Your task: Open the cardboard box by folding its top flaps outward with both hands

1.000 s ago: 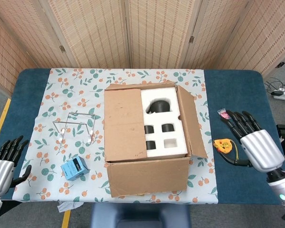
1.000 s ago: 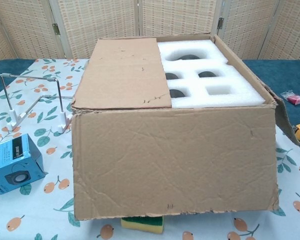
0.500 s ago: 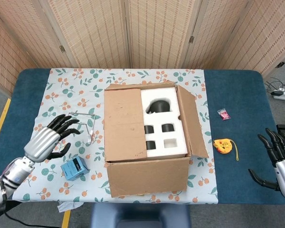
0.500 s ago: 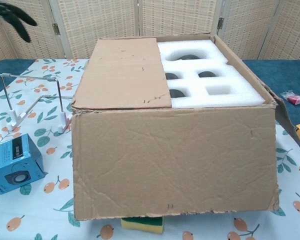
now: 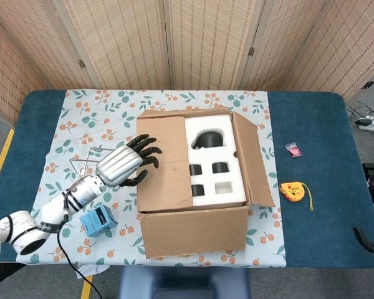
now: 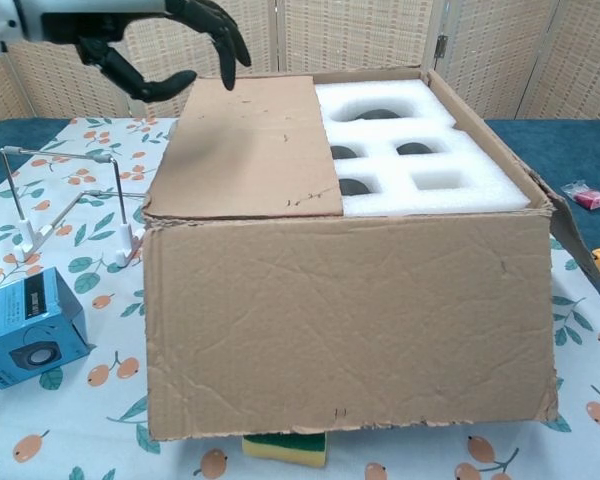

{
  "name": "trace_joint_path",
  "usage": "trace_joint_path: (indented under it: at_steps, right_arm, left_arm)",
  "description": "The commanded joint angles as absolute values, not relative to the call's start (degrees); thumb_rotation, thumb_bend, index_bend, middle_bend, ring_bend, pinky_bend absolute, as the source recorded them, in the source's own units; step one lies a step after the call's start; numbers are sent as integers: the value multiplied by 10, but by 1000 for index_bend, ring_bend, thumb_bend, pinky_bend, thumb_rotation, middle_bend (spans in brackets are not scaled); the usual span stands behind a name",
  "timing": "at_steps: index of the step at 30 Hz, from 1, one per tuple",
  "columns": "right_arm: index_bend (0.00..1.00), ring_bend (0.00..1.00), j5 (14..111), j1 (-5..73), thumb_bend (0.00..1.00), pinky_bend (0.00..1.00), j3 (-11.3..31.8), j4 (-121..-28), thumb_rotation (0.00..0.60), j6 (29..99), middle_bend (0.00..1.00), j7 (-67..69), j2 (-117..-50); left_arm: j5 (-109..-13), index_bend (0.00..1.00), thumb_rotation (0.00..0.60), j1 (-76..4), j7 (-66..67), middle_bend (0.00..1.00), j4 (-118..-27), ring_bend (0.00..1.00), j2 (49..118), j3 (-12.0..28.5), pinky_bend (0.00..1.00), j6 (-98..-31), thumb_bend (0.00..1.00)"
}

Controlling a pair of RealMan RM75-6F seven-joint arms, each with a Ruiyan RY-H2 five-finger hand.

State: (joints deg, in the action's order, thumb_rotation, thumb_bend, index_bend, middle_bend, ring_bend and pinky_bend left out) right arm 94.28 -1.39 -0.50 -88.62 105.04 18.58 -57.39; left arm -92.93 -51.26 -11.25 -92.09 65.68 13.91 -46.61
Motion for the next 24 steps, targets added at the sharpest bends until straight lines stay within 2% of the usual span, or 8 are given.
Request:
trace_joint_path:
  at_steps: [1, 9, 14, 21, 24]
  right_arm:
    - [57, 0, 938, -22, 367, 0, -1, -882, 66, 1056, 0, 197, -571]
    - [58, 0, 928, -27, 367, 0, 8, -869, 66, 1049, 0, 235, -567]
    - [58, 0, 927, -26, 367, 0, 13, -863, 68, 1039, 0, 247, -565]
    - [57, 0, 930, -31, 367, 0, 19, -861, 65, 1046, 0, 266, -563]
    - [57, 0, 935, -35, 367, 0, 16, -860, 64, 1047, 0, 283, -559]
  left_arm:
    - [-926, 414, 600, -552, -112, 231, -878, 54, 701, 142, 0, -444, 665]
    - [-930, 457, 600, -606, -150, 232, -814, 50, 745, 140, 0, -428, 670]
    - [-911, 508, 525, -630, -116, 231, -778, 51, 780, 144, 0, -422, 700]
    - [-908, 512, 523, -652, -110, 231, -737, 39, 815, 137, 0, -430, 715]
    - [-908, 511, 498, -661, -110, 231, -716, 34, 833, 137, 0, -441, 720]
